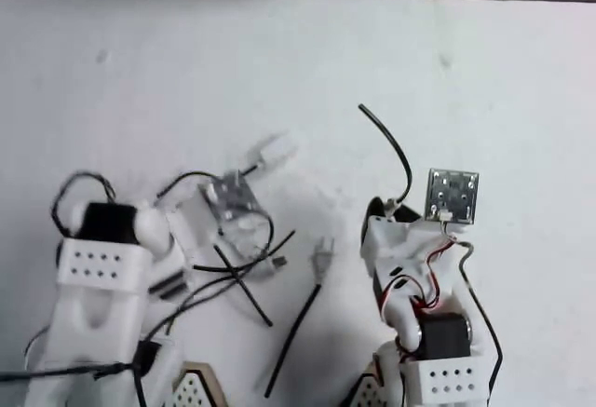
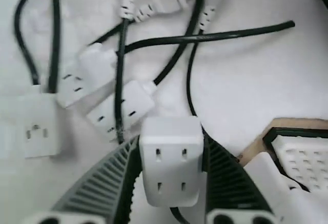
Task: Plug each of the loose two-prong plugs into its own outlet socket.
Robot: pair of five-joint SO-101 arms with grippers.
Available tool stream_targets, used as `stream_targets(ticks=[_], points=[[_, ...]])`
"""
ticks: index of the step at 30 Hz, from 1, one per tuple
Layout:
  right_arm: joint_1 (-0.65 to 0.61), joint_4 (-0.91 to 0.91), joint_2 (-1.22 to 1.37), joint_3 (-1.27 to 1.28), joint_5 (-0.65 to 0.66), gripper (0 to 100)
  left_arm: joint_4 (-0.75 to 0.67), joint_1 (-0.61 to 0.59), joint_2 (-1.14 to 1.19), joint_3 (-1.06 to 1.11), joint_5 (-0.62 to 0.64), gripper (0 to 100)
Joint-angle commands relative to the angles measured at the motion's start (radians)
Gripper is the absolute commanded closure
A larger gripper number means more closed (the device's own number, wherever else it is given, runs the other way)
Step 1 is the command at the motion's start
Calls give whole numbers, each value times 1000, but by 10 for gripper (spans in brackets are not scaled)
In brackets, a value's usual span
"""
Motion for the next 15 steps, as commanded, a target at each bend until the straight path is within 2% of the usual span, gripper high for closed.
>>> stream_targets(ticks=[1, 5, 9, 15], points=[[4, -16, -5, -3, -6, 981, -106, 30, -33, 143, -18, 980], [4, -22, -13, 15, 0, 981, -172, 59, -31, 192, -17, 980], [4, -22, -13, 15, 0, 981, -178, 148, -31, 198, -6, 980], [4, -22, -13, 15, 0, 981, -224, 271, 18, 192, 84, 980]])
